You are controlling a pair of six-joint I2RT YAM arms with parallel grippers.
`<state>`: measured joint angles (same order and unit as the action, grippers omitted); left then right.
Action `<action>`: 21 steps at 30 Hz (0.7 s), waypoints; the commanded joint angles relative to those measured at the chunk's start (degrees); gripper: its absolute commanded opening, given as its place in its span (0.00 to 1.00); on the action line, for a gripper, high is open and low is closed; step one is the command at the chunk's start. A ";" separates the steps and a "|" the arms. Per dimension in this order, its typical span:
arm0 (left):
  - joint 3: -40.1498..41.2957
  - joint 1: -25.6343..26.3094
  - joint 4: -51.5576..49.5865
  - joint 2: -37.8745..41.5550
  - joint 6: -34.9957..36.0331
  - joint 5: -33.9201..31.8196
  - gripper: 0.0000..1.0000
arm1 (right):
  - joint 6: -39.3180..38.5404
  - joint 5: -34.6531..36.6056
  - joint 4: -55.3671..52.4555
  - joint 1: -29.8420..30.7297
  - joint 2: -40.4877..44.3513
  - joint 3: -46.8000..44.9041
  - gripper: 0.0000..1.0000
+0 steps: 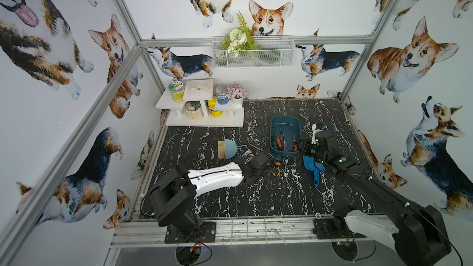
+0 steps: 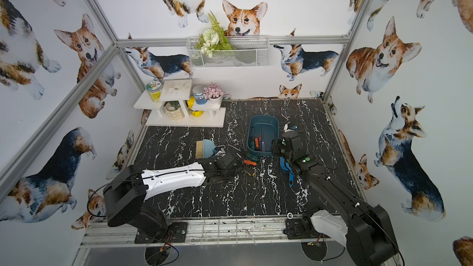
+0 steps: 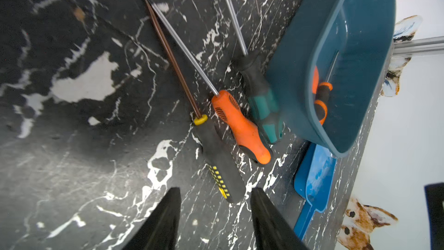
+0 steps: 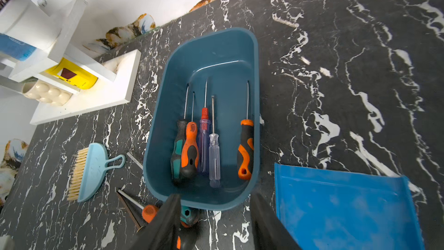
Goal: Put the screwdriver on the desktop into the storage box
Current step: Pick up the screwdriver from the center of the board.
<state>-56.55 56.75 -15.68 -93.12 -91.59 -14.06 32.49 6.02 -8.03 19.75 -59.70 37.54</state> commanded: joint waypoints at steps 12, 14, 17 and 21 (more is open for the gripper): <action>-6.95 -0.09 -2.61 -11.03 -6.76 4.83 0.53 | 1.00 0.66 -1.55 -0.06 1.15 -0.39 0.52; -8.17 -0.28 -2.95 -12.37 -6.88 4.64 0.53 | 0.97 0.66 -1.50 -0.06 1.08 -0.42 0.52; -10.40 -0.71 -4.77 -14.82 -7.07 5.90 0.49 | 0.92 0.68 -1.62 -0.06 1.16 -0.41 0.52; -12.66 -0.85 -8.88 -17.04 -7.54 6.87 0.39 | 0.73 1.18 -1.65 -0.06 1.61 -0.41 0.52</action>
<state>-68.36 55.96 -19.20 -109.21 -98.32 -8.40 33.04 6.24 -9.32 19.75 -58.46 36.86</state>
